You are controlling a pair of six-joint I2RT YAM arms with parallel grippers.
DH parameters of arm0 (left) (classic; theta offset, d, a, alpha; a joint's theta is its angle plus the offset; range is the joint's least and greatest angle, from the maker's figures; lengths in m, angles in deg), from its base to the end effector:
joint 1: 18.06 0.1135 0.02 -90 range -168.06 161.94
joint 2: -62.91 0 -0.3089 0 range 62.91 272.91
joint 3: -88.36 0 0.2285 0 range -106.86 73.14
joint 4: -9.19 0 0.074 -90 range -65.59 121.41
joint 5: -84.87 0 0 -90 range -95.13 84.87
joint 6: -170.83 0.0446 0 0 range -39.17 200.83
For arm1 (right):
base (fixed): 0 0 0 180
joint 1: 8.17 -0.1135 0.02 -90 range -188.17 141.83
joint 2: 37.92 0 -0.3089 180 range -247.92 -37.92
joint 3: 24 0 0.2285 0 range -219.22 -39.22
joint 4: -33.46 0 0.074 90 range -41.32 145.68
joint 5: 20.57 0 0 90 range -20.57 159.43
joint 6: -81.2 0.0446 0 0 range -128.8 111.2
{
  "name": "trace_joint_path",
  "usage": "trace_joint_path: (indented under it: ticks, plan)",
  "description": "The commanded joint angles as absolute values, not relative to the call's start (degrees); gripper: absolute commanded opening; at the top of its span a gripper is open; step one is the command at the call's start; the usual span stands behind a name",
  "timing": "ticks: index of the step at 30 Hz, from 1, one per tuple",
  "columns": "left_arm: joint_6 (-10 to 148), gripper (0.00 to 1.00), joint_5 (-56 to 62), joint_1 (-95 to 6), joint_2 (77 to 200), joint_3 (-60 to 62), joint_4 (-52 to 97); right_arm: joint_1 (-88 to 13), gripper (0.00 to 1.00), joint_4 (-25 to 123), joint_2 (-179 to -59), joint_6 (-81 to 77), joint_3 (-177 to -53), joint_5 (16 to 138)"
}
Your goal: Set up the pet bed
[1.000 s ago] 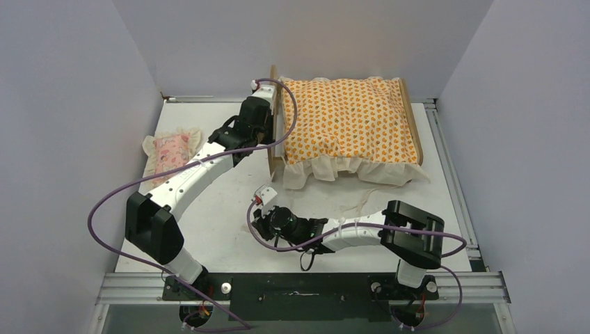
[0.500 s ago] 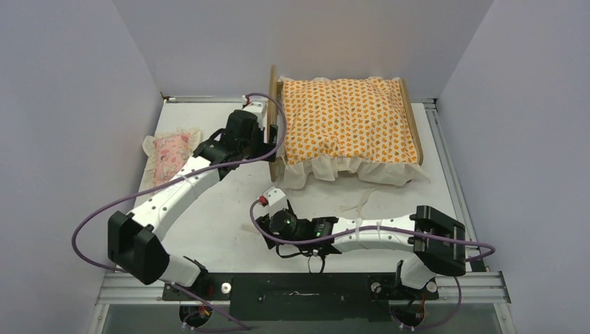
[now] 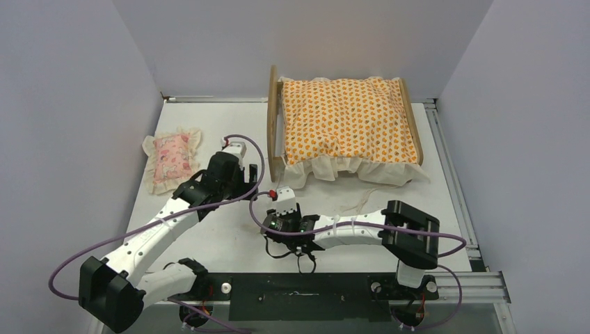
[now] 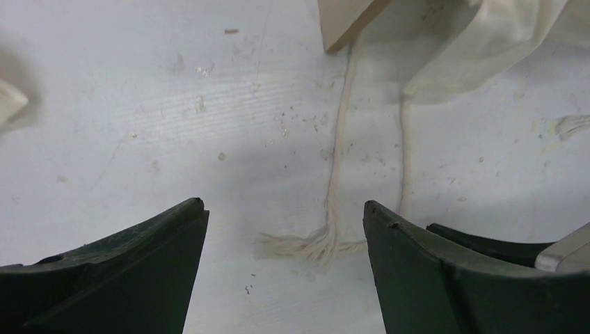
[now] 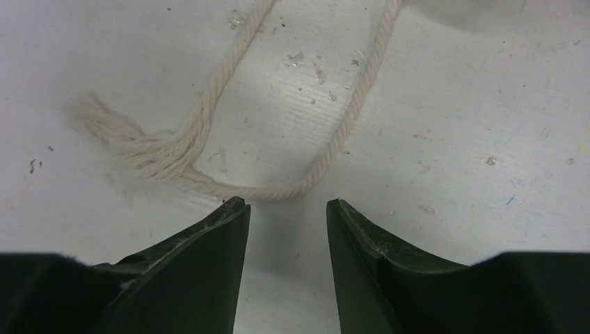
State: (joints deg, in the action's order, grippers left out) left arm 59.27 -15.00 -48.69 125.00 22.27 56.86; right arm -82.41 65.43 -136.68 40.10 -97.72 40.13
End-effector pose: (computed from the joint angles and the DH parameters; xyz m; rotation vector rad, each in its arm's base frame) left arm 0.1662 -0.0895 0.3210 0.0985 2.3311 -0.2580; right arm 0.1121 0.3170 0.2274 -0.3466 2.3921 0.3276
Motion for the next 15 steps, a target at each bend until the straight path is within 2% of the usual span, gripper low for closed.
trace_joint_path:
  ticks: [1,7,9,15]
  plan:
    - [57.3,0.8,-12.7,-48.5,124.9,25.6,54.5,-82.0,0.46,64.8,-140.1,46.5,-100.7,35.8]
    - [56.3,0.8,-11.3,-48.4,128.3,26.3,53.3,-81.5,0.45,65.7,-143.4,50.9,-101.3,32.6]
    - [56.0,0.8,-10.6,-48.5,129.1,26.5,52.7,-81.1,0.42,65.1,-144.0,51.2,-100.2,32.9]
    - [55.1,0.79,-10.0,-48.5,131.5,27.0,53.1,-80.9,0.1,62.7,-140.5,49.4,-93.4,35.2]
